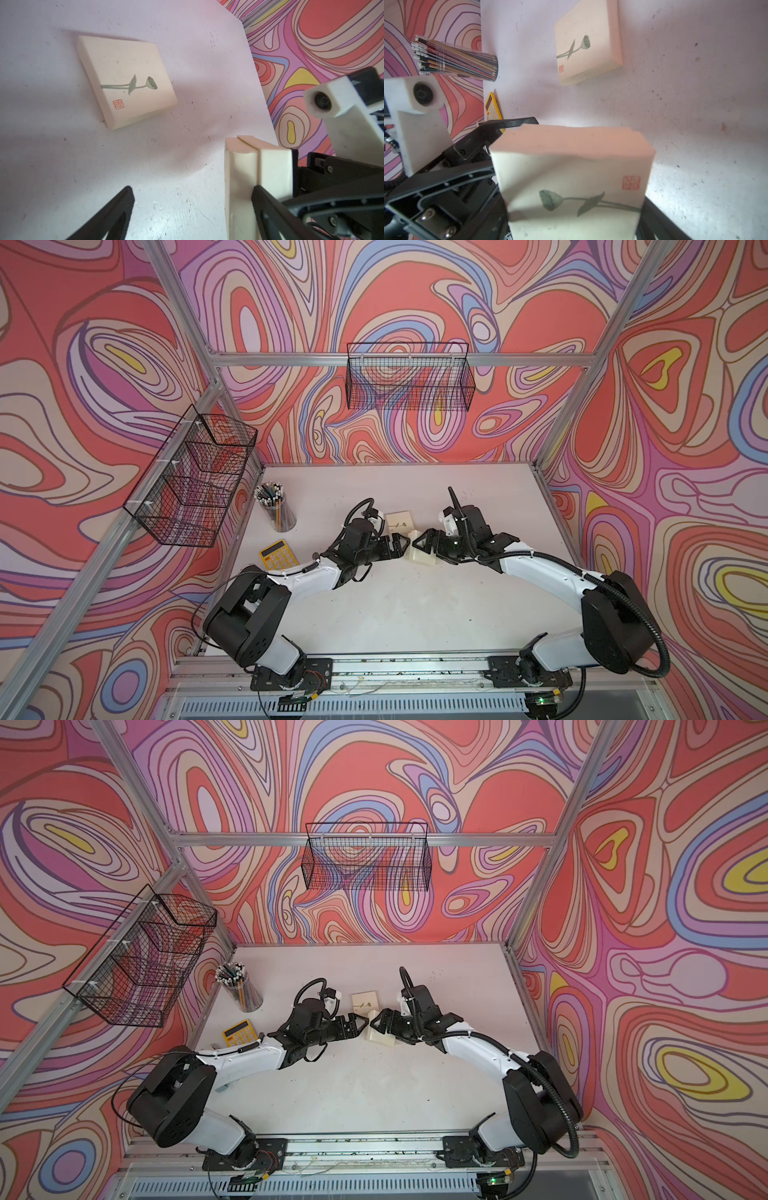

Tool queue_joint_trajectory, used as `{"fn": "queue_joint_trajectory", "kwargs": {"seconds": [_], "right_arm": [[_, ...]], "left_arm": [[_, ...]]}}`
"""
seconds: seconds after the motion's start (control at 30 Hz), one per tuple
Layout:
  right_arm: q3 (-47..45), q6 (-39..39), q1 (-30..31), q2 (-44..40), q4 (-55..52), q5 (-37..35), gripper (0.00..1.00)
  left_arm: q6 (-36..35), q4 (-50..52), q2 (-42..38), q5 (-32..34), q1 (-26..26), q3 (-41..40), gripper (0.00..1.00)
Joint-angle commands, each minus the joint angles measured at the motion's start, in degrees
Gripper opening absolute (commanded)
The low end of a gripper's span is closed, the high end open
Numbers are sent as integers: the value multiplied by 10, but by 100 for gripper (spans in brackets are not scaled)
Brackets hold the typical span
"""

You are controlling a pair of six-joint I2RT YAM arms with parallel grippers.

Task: Take the rings out of the lift-off lid box
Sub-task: Open the lid on the jewelry box.

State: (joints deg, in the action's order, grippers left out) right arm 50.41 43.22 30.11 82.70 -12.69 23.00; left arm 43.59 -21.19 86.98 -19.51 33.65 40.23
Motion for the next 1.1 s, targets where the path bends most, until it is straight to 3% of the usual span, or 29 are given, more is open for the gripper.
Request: {"fn": "queue_joint_trajectory", "kwargs": {"seconds": [0.0, 0.17, 0.63, 1.07], "right_arm": [[-7, -34, 9, -25, 47, 37, 71], [-18, -66, 9, -25, 46, 23, 71], [-44, -70, 9, -5, 131, 78, 71], [-60, -46, 9, -30, 176, 80, 70]], "left_arm": [[16, -24, -16, -30, -2, -4, 94], [8, -14, -23, -33, -11, 6, 94], [-14, -17, 32, -43, -10, 28, 88], [-32, -2, 112, -6, 40, 49, 79]]}}
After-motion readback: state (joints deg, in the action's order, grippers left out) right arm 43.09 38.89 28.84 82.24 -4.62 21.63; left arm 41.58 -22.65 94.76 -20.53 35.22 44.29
